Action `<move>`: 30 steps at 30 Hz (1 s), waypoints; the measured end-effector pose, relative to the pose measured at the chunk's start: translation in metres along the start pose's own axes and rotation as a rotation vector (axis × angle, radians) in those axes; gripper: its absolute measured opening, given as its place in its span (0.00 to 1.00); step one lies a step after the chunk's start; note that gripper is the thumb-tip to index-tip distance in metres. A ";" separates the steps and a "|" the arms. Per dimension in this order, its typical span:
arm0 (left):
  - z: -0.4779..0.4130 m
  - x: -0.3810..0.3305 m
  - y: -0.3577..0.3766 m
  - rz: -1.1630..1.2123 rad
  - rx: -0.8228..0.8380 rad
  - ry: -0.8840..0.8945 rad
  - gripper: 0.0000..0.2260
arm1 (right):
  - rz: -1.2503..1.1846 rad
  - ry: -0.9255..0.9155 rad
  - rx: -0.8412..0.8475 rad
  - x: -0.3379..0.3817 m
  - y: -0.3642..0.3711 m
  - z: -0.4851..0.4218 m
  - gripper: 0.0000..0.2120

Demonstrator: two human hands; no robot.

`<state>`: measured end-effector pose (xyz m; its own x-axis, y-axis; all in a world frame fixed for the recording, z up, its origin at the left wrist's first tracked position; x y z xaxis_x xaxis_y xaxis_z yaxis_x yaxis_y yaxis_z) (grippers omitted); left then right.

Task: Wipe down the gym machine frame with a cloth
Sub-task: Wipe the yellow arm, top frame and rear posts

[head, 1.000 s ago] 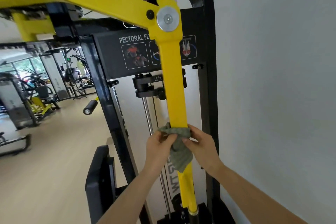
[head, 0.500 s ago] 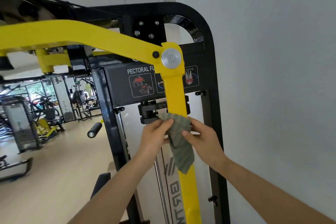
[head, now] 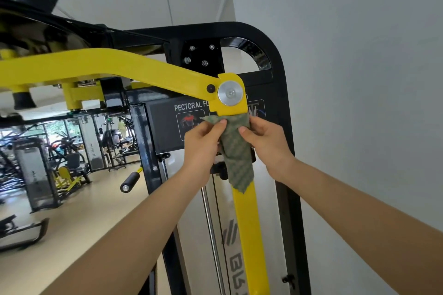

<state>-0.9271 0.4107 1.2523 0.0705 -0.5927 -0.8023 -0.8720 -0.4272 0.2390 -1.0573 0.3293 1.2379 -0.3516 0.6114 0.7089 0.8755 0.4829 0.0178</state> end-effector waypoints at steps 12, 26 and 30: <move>0.027 0.052 -0.014 -0.042 0.025 -0.045 0.07 | 0.172 0.008 0.033 -0.036 -0.003 0.037 0.14; 0.130 0.189 -0.061 -0.195 0.039 -0.218 0.13 | 0.269 0.330 0.170 -0.169 -0.015 0.167 0.22; 0.154 0.223 -0.071 -0.215 -0.015 -0.298 0.11 | 0.272 0.415 0.171 -0.200 -0.017 0.198 0.23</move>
<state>-0.9240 0.4138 0.9720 0.1057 -0.2642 -0.9586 -0.8452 -0.5318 0.0534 -1.0675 0.3233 0.9561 0.0720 0.4459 0.8922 0.8382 0.4578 -0.2964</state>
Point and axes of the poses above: each hand's wrist, its own z-axis away from the middle knuckle, its own y-axis out of the palm, x = y × z, the point moved 6 cm from there along -z, towards the middle knuckle, and after that the axes turned 9 degrees about z, right-handed, at the moved point
